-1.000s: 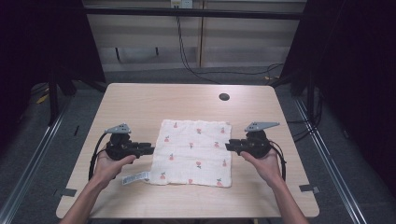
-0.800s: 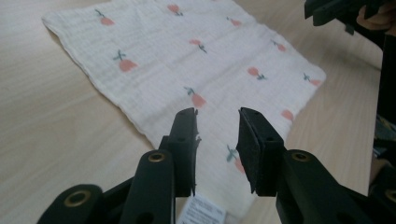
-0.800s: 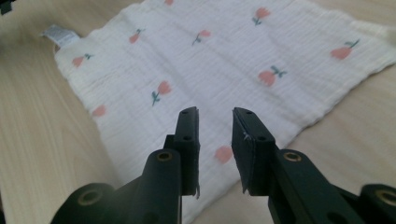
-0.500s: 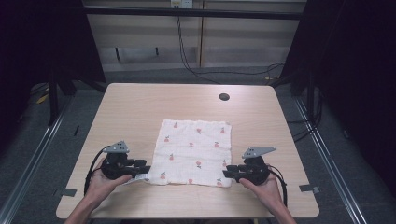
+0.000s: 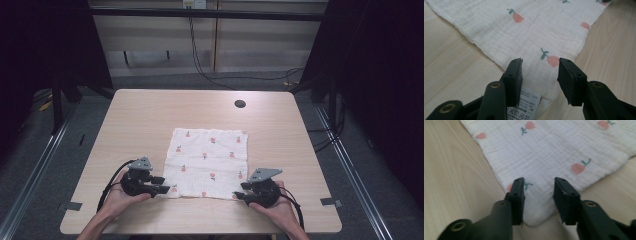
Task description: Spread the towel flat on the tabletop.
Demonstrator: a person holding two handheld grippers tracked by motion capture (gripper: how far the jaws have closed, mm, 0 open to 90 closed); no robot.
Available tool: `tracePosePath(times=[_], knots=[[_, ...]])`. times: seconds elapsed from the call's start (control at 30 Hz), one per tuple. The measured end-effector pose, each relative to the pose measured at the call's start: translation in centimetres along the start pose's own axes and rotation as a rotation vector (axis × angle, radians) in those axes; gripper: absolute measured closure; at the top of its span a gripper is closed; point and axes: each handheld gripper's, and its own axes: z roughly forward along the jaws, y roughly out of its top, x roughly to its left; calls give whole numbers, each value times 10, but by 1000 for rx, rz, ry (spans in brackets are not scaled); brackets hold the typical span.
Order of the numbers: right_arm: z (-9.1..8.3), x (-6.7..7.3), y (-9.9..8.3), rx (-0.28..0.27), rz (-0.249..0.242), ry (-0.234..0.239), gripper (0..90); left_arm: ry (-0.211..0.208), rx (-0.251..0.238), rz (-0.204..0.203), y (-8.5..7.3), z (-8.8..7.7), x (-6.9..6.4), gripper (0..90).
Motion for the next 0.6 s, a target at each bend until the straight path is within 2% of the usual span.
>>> tracePosePath(times=[0.07,0.13,0.2,0.23,0.27,0.33,0.53,0.6], knots=[[1,0,0,-3,-17,-13,670,-15,2,-8,-1,2,-2,528],[0,-1,1,1,-26,-26,720,-13,11,4,-3,4,-6,517],[0,-4,1,6,-1,-30,803,-4,15,31,-5,4,-10,513],[0,-4,1,6,-1,-30,803,-1,7,38,-6,5,-12,513],[-1,-7,0,5,12,-25,861,9,12,43,-6,4,-13,517],[-2,-9,0,8,28,-17,876,-1,10,47,-9,3,-15,525],[-6,-11,-2,21,53,19,894,28,13,99,-16,0,-26,647],[-8,-11,-2,14,75,44,894,28,10,96,-17,1,-28,719]])
